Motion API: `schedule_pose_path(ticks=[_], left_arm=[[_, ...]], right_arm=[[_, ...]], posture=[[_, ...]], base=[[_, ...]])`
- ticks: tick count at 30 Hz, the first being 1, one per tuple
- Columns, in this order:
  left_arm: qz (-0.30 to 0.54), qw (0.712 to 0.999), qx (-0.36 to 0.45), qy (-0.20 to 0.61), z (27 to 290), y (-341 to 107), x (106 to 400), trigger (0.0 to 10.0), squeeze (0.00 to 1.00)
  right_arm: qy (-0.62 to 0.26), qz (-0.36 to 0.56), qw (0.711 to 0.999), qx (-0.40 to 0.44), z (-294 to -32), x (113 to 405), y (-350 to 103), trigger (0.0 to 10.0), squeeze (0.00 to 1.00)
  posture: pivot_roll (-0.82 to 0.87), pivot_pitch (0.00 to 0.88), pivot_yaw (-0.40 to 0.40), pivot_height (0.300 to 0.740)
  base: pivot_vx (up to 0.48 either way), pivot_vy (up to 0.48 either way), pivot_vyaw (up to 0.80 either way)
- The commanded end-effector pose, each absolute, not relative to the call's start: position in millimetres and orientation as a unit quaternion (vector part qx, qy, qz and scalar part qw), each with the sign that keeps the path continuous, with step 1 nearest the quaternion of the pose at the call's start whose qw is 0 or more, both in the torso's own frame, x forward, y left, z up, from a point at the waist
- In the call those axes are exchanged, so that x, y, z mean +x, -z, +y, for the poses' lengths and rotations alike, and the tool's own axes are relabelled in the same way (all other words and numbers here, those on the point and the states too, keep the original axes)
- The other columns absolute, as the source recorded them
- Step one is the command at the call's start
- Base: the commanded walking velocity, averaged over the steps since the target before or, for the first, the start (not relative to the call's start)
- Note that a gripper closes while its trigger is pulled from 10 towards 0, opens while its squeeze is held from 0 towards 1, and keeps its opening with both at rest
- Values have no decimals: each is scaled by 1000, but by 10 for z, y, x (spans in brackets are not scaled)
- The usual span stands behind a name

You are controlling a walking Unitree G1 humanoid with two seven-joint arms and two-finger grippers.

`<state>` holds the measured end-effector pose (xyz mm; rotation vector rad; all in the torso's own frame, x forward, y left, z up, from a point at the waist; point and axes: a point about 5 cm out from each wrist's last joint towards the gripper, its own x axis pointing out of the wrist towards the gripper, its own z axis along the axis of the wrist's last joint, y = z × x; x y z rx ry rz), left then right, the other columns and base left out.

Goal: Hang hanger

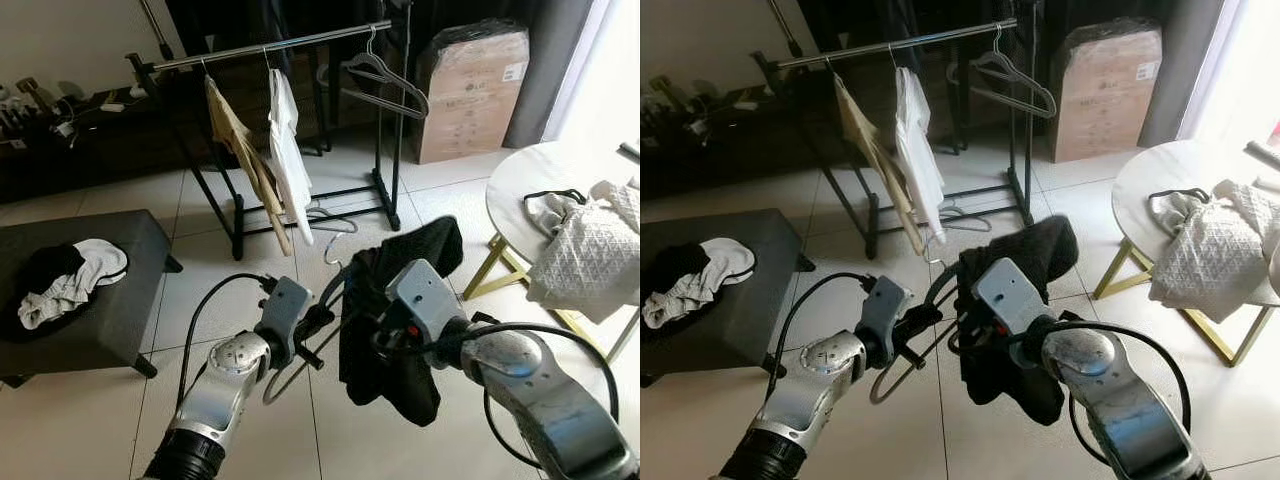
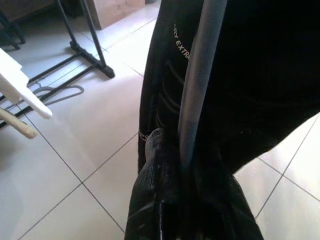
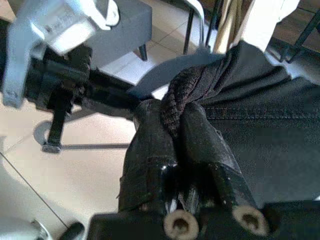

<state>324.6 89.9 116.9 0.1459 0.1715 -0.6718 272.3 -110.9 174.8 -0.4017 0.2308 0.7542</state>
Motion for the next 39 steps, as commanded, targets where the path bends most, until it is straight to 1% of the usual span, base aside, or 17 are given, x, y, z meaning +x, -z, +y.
schedule_pose_path(ticks=[1, 2, 3, 4, 5, 14, 23, 24, 27, 30, 32, 33, 34, 35, 36, 37, 39], left_arm=[[56, 951, 56, 298, 981, -1287, 3323, 10000, 0], [53, 952, 54, 296, 982, -1294, 3326, 10000, 0], [52, 952, 52, 296, 985, -1298, 3327, 10000, 0], [49, 953, 50, 295, 987, -1304, 3328, 10000, 0], [46, 954, 47, 292, 992, -1313, 3330, 10000, 0], [31, 958, 26, 285, 980, -1357, 3341, 10000, 0], [6, 955, 7, 296, 953, -1416, 3326, 10000, 0], [-10, 956, 3, 293, 966, -1461, 3335, 10000, 0], [-21, 953, -5, 302, 962, -1509, 3331, 10000, 0], [-20, 939, 3, 344, 1000, -1504, 3265, 10000, 0], [-20, 936, 4, 352, 1028, -1498, 3248, 10000, 0], [-11, 928, 8, 373, 1108, -1461, 3202, 10000, 0], [11, 916, 7, 402, 1191, -1400, 3136, 10000, 0], [11, 916, 7, 402, 1191, -1400, 3136, 10000, 0], [31, 903, 2, 428, 1252, -1354, 3075, 10000, 0], [41, 897, 1, 441, 1298, -1328, 3038, 10000, 0], [58, 874, 9, 483, 1393, -1286, 2935, 10000, 0]], right_arm=[[-391, 123, 893, -188, -1001, 2666, -1655, 10000, 0], [-388, 126, 894, -187, -1009, 2671, -1648, 10000, 59], [-388, 128, 894, -187, -1009, 2671, -1645, 10000, 59], [-389, 128, 893, -186, -1009, 2667, -1646, 10000, 651], [-390, 129, 893, -182, -1010, 2661, -1648, 10000, 1000], [-414, 126, 883, -181, -975, 2596, -1645, 10000, 1000], [-396, 116, 895, -168, -999, 2646, -1678, 10000, 1000], [-391, 113, 898, -166, -1011, 2656, -1685, 10000, 1000], [-367, 102, 911, -159, -1044, 2706, -1715, 10000, 1000], [-295, 62, 943, -139, -1183, 2867, -1823, 10000, 1000], [-276, 52, 950, -136, -1226, 2905, -1850, 10000, 1000], [-259, 45, 957, -127, -1291, 2939, -1882, 10000, 988], [-254, 39, 957, -133, -1348, 2951, -1899, 10000, 478], [-254, 39, 957, -133, -1348, 2951, -1899, 10000, 478], [-272, 39, 950, -150, -1368, 2931, -1896, 10000, 0], [-283, 37, 945, -160, -1383, 2913, -1894, 10000, 0], [-313, 38, 933, -175, -1432, 2870, -1886, 10000, 0]], posture=[[-137, 171, 110, 740], [-135, 171, 110, 740], [-136, 171, 110, 740], [-135, 171, 110, 740], [-135, 171, 110, 740], [-139, 174, 108, 740], [-141, 173, 103, 740], [-141, 173, 102, 740], [-140, 172, 101, 740], [-144, 172, 100, 740], [-146, 171, 100, 740], [-147, 172, 97, 740], [-148, 171, 96, 740], [-148, 171, 96, 740], [-152, 174, 92, 740], [-154, 174, 90, 740], [-157, 175, 81, 740]], base=[[0, 0, 0], [0, 0, 0], [0, 0, 0], [0, 0, 0], [0, 0, 0], [0, 0, 0], [0, 0, 0], [0, 0, 0], [0, 0, 0], [0, 0, 0], [0, 0, 0], [0, 0, 0], [0, 0, 0], [0, 0, 0], [0, 0, 0], [0, 0, 0], [0, 0, 0]])
